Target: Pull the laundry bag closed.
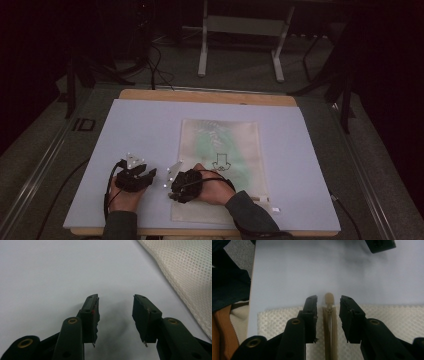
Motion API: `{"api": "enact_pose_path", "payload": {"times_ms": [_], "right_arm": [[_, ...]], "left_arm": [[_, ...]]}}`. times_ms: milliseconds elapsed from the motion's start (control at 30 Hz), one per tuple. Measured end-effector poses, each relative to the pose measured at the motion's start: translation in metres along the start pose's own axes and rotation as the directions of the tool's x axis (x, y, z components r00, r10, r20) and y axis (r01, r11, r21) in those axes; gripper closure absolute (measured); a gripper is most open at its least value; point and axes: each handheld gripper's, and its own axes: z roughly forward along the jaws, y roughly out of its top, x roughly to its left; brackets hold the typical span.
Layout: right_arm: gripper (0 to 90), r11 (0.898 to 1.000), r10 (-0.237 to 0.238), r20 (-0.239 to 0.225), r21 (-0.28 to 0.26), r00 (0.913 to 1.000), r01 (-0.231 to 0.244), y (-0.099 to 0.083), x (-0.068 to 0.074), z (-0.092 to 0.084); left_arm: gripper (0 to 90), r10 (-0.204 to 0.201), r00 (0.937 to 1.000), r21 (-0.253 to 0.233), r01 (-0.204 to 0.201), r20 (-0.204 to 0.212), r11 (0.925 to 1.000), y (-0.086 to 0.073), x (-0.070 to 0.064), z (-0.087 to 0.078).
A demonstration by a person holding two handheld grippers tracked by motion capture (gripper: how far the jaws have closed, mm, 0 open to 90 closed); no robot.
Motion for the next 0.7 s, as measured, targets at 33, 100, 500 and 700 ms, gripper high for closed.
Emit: {"api": "enact_pose_path", "payload": {"times_ms": [33, 100, 500, 700], "right_arm": [[69.0, 1.000, 0.002, -0.001, 0.003, 1.0000, -0.002, 0.001, 0.000, 0.002], [70.1, 1.000, 0.002, 0.001, 0.010, 1.0000, -0.002, 0.002, 0.001, 0.005], [75.0, 0.999, 0.019, 0.003, 0.037, 0.9998, -0.019, 0.011, -0.001, 0.021], [80.5, 0.998, 0.033, 0.002, 0.056, 0.9995, -0.033, 0.013, -0.003, 0.025]], "left_arm": [[55.9, 0.000, 1.0000, 0.000, 0.000, 0.000, 1.0000, 0.000, 0.000, 0.000], [55.8, 0.000, 1.0000, 0.000, 0.000, 0.000, 1.0000, 0.000, 0.000, 0.000], [55.7, 0.000, 1.0000, 0.000, 0.000, 0.002, 1.0000, 0.000, 0.000, 0.000], [55.7, 0.002, 1.0000, 0.001, -0.002, 0.006, 1.0000, 0.000, 0.000, 0.000]]}}
